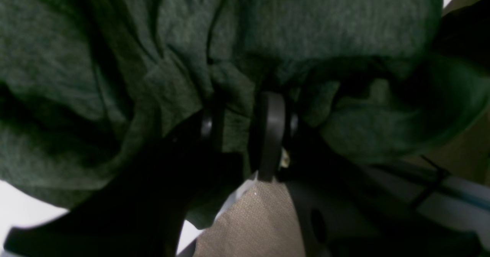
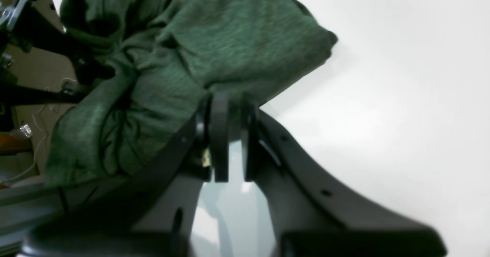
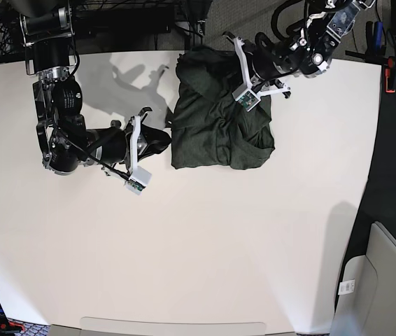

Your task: Fold the T-shirt properly

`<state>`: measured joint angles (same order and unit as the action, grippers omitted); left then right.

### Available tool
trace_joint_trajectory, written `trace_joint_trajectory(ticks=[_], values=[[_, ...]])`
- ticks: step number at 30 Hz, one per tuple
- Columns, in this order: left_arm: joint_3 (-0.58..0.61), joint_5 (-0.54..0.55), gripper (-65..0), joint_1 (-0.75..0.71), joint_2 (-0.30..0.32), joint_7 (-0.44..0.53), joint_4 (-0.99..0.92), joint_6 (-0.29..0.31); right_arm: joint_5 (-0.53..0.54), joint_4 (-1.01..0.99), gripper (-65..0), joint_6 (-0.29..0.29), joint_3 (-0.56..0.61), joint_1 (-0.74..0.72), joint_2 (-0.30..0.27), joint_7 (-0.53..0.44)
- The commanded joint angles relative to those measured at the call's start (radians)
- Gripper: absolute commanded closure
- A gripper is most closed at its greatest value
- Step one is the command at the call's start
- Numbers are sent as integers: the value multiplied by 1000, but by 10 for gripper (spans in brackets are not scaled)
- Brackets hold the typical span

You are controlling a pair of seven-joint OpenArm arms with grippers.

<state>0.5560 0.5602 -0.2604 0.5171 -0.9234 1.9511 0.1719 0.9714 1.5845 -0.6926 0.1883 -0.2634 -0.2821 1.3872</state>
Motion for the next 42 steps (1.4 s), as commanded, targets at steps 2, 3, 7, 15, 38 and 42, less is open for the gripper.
trace_joint_trajectory(ticks=[2,3,7,15,38,42], values=[[-4,4,-132,-21,19,-29,14,2,24,14,-53,-6,-8,-21,-6,-15],[-6,4,-131,-24,19,-21,15,1,21,14,-53,-6,-5,-21,-6,-15],[-26,4,-131,-17,30,-15,47,-1,2,12,-53,-6,0,-21,-3,-15],[-281,7,-130,-24,-41,30,84,-1,-231,12,-52,-6,73,-76,102,-15],[-288,315,-130,-23,-162,28,109,2,-355,-138,-51,-6,294,-244,258,-50],[-268,314,-130,-20,-190,28,104,2,-351,-134,-51,-6,302,-238,254,-47]])
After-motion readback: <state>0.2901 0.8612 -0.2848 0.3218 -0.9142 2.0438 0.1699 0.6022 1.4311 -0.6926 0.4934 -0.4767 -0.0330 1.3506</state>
